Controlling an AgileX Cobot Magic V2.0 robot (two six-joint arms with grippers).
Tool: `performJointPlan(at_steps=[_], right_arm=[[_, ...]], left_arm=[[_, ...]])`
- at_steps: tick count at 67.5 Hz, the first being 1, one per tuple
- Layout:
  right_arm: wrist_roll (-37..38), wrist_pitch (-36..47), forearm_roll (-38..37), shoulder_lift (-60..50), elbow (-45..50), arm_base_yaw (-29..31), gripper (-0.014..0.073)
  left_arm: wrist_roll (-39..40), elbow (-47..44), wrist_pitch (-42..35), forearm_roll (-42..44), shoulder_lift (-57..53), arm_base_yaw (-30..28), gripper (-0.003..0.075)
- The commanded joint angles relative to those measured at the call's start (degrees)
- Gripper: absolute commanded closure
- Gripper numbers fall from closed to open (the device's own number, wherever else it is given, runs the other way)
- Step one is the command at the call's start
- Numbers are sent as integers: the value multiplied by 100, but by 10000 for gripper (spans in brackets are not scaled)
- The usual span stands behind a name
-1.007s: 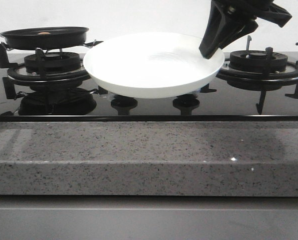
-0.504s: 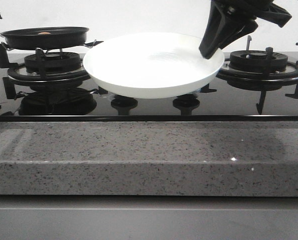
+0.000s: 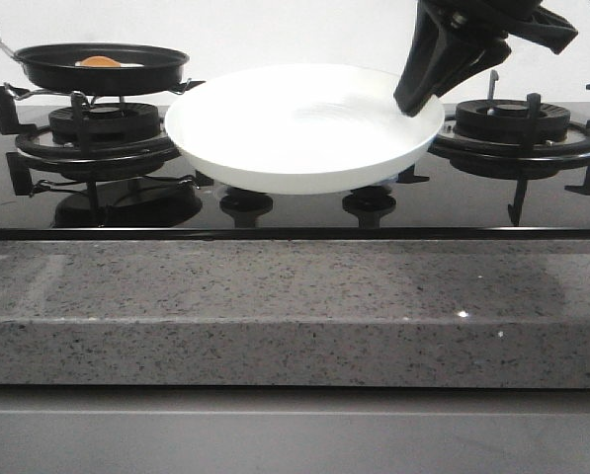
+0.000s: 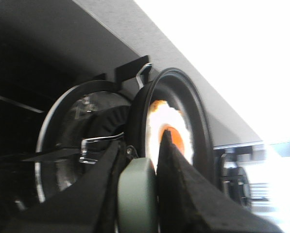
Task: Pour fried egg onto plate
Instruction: 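Lift the pan with the left gripper and tilt it over the plate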
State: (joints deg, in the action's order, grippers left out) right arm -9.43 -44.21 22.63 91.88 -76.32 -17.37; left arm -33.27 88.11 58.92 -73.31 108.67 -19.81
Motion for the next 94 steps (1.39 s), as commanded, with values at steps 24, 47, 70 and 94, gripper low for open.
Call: performJointPlan(at_steps=[24, 47, 70, 94], right_arm=[[-4, 241, 161, -289, -145, 26, 662], [-4, 241, 161, -289, -145, 26, 662], [-4, 241, 161, -289, -145, 26, 662], [-4, 241, 161, -289, -145, 26, 662]], left_arm=[[-375, 169, 384, -354, -904, -405, 740], [-706, 169, 480, -430, -1877, -169, 740], [-847, 159, 175, 137, -2505, 1107, 740], [-1015, 159, -744, 1445, -2694, 2760, 740]])
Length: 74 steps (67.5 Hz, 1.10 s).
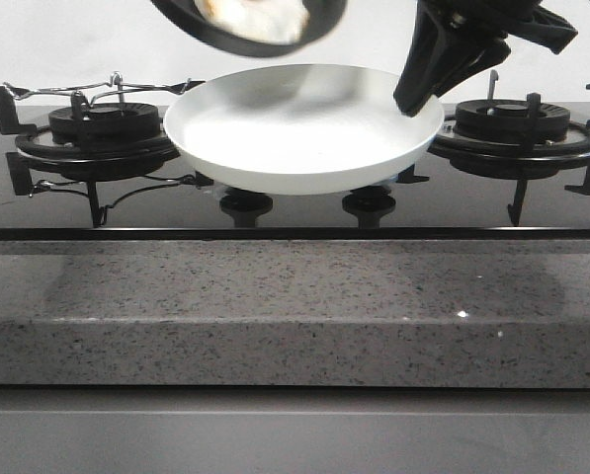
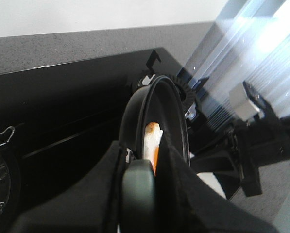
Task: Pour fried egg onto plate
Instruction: 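Lift the pan with the left gripper and tilt it over the plate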
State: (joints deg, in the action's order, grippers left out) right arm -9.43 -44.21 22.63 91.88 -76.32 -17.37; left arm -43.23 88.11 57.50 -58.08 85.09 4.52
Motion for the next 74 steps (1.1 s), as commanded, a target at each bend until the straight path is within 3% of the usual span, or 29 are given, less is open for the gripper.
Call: performJointPlan(at_steps=[1, 37, 58, 74], right_arm=[[-4, 241, 161, -289, -145, 26, 662], [-4, 241, 161, -289, -145, 26, 662], [-4, 241, 161, -289, -145, 26, 662], [-4, 241, 161, -289, -145, 26, 662]], left_arm=[[-20, 159, -681, -8, -351, 382, 740], [-349, 159, -2098, 2790, -901, 2137, 740], [-349, 159, -2336, 3779, -901, 2482, 740], [-349, 159, -2520, 3790, -901, 2483, 740]])
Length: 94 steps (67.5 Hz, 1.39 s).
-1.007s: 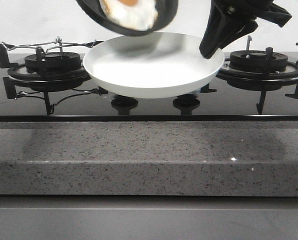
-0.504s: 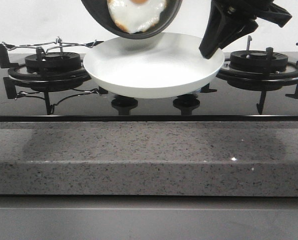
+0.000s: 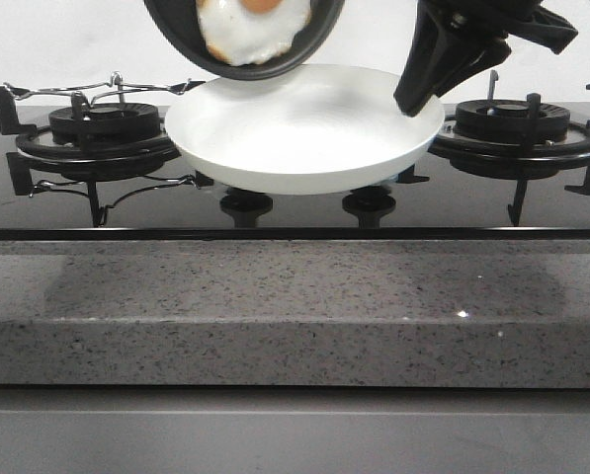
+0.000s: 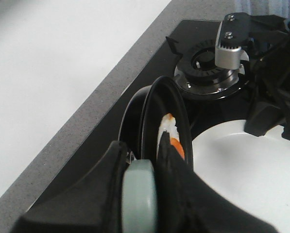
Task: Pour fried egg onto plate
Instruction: 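Lift the pan with the left gripper and tilt it over the plate, then return the emptied pan to its burner with the left gripper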
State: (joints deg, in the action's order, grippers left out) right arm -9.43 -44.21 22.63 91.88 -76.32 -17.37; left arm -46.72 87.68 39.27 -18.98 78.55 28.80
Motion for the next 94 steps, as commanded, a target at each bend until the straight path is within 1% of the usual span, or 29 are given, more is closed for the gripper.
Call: performJointPlan(at_steps=[1, 33, 38, 45, 49, 52, 63, 72, 81, 94], right_arm=[[-4, 241, 161, -289, -145, 26, 662], [-4, 241, 161, -289, -145, 26, 662], [-4, 241, 161, -289, -145, 26, 662], [-4, 241, 161, -289, -145, 26, 662], [-4, 241, 161, -289, -145, 26, 662], [-4, 241, 161, -289, -145, 26, 662], [-4, 241, 161, -289, -145, 26, 662], [-4, 241, 161, -289, -145, 26, 662], [-4, 241, 161, -289, -145, 26, 662], [-4, 241, 161, -289, -145, 26, 662]], left_arm=[[0, 201, -698, -119, -247, 56, 740], [27, 201, -722, -119, -247, 56, 740], [303, 201, -722, -130, -247, 17, 740], [788, 201, -722, -130, -247, -228, 740], [1046, 201, -722, -186, -247, -482, 740], [1165, 201, -712, -413, -247, -704, 740], [1166, 201, -426, -1964, -202, -1931, 740], [1166, 201, 224, -3221, 61, -3047, 740], [1166, 201, 868, -4007, 421, -3890, 740], [1108, 201, 1645, -5281, 1085, -4689, 740]])
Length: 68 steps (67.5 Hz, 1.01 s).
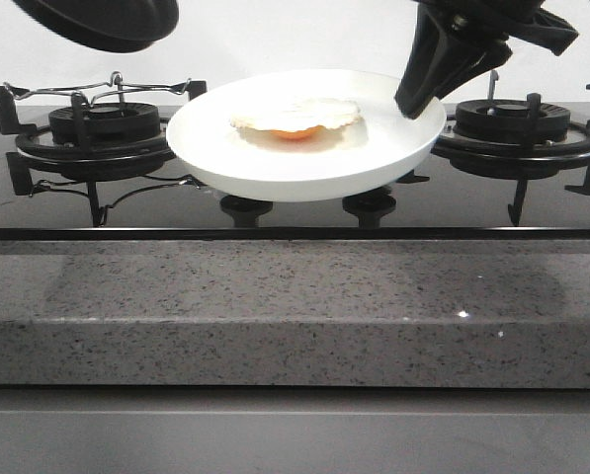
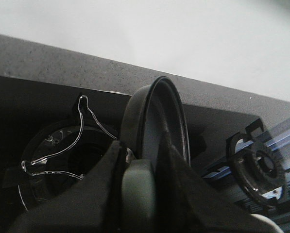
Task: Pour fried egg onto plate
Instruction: 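Return the emptied pan to its burner with the left gripper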
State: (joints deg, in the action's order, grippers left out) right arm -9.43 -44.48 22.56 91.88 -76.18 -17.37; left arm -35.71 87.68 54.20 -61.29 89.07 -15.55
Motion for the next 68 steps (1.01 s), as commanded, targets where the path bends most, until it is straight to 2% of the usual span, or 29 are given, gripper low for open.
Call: performJointPlan(at_steps=[1, 14, 36, 53, 60, 68], right_arm=[[-4, 267, 167, -289, -159, 26, 662], [-4, 267, 167, -289, -159, 26, 662], [-4, 267, 167, -289, -159, 26, 662], [-4, 267, 167, -289, -159, 26, 662], [-4, 267, 167, -289, -159, 26, 662], [-4, 267, 167, -289, -159, 26, 662]], left_arm=[[7, 201, 184, -1114, 80, -295, 740], [7, 201, 419, -1765, 730, -601, 740], [7, 201, 569, -2472, 1683, -611, 740], [7, 201, 1234, -2543, 2055, -611, 740], [7, 201, 1262, -2545, 2055, -611, 739], [7, 201, 1224, -2545, 2055, -654, 681]])
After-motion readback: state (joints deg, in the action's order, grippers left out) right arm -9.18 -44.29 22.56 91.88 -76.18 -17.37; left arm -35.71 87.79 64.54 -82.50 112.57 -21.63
